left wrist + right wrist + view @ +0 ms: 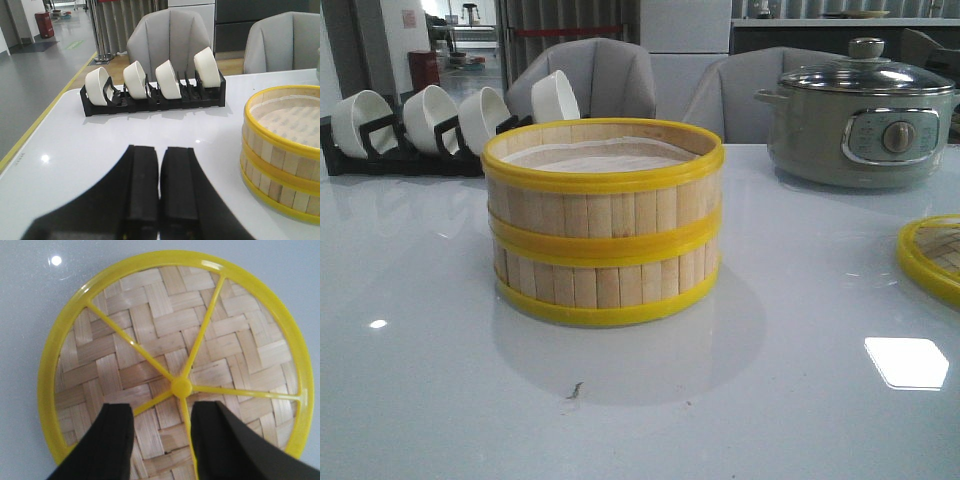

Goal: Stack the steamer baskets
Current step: 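Move the right gripper over the woven lid and grasp its center knob, then lift the woven lid with the right gripper toward the stack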

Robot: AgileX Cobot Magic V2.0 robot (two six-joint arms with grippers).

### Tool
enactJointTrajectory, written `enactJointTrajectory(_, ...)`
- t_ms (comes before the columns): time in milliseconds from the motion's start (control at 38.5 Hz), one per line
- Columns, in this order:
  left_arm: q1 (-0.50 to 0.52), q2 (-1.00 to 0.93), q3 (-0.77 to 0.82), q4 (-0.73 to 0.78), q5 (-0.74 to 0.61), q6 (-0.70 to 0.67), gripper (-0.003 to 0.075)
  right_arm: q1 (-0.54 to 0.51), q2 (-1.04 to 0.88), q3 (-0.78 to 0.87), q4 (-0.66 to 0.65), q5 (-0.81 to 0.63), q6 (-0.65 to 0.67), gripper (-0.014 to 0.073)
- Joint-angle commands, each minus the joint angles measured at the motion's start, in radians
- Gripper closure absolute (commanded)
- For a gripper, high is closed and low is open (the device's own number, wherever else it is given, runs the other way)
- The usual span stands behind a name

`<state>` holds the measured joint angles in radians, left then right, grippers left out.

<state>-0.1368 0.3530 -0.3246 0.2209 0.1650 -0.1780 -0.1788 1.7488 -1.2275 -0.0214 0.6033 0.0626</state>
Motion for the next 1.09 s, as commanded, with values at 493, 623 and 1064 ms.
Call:
enactJointTrajectory(493, 0.003, 0.014, -0.026, 0.001, -0.091, -0.006, 0.0625, -0.014, 0.065, -0.091, -0.055, -0.006, -0.003, 0.0179)
enactJointTrajectory(623, 0.003, 0.014, -0.026, 0.001, -0.091, -0.006, 0.0625, -0.022, 0.075, -0.091, -0.055, -0.017, -0.003, 0.0179)
enactJointTrajectory(1064, 0.003, 0.014, -0.026, 0.001, -0.091, -0.006, 0.0625, -0.042, 0.081, -0.091, -0.05, -0.039, -0.003, 0.0345)
